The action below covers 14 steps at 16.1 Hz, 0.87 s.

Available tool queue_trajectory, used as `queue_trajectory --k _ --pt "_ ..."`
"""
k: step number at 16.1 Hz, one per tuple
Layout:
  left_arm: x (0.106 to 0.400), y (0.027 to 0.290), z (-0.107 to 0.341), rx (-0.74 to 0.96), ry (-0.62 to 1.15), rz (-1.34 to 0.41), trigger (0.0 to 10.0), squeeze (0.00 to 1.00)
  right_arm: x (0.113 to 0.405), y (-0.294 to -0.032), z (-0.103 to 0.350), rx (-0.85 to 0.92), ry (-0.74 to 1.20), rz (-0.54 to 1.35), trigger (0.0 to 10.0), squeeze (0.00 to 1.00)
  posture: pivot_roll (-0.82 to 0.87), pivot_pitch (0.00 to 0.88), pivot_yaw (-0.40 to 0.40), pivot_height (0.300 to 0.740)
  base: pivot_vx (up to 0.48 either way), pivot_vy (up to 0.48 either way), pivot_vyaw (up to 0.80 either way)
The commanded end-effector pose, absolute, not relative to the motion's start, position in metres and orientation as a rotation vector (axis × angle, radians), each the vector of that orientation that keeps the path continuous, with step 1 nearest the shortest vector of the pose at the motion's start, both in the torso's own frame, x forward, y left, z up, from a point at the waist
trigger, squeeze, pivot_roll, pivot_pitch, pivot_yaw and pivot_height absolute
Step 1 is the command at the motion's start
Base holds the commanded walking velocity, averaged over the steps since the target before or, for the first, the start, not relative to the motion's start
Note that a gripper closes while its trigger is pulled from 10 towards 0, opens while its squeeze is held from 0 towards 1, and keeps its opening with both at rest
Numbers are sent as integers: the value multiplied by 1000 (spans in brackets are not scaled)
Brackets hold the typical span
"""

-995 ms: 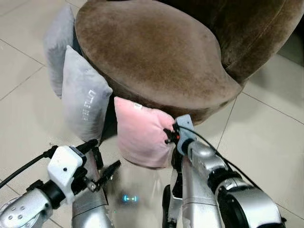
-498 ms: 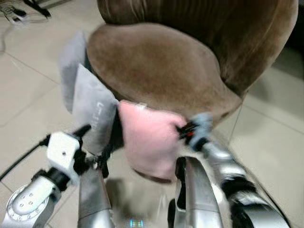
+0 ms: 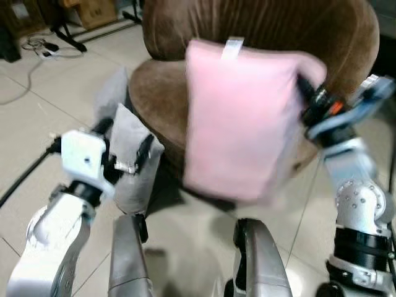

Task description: Move the pillow to the sofa from floor

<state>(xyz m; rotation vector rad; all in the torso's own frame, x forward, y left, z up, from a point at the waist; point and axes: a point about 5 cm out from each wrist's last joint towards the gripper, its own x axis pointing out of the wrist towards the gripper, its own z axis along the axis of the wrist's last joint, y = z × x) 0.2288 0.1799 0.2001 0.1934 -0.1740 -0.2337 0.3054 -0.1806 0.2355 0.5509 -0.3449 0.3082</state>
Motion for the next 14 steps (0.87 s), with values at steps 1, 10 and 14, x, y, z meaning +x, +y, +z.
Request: queue_trajectory --k 1,10,14 --pt "231 181 201 216 -172 -204 10000 0 304 -179 229 509 -271 244 10000 0 82 0 -68 486 0 0 0" --pt "247 187 205 288 -183 -18 10000 0 305 -128 202 477 -137 172 10000 0 101 0 -78 556 0 0 0" --pt "250 183 202 292 -180 -24 10000 0 306 -129 192 464 -110 140 10000 0 92 0 -73 601 0 0 0"
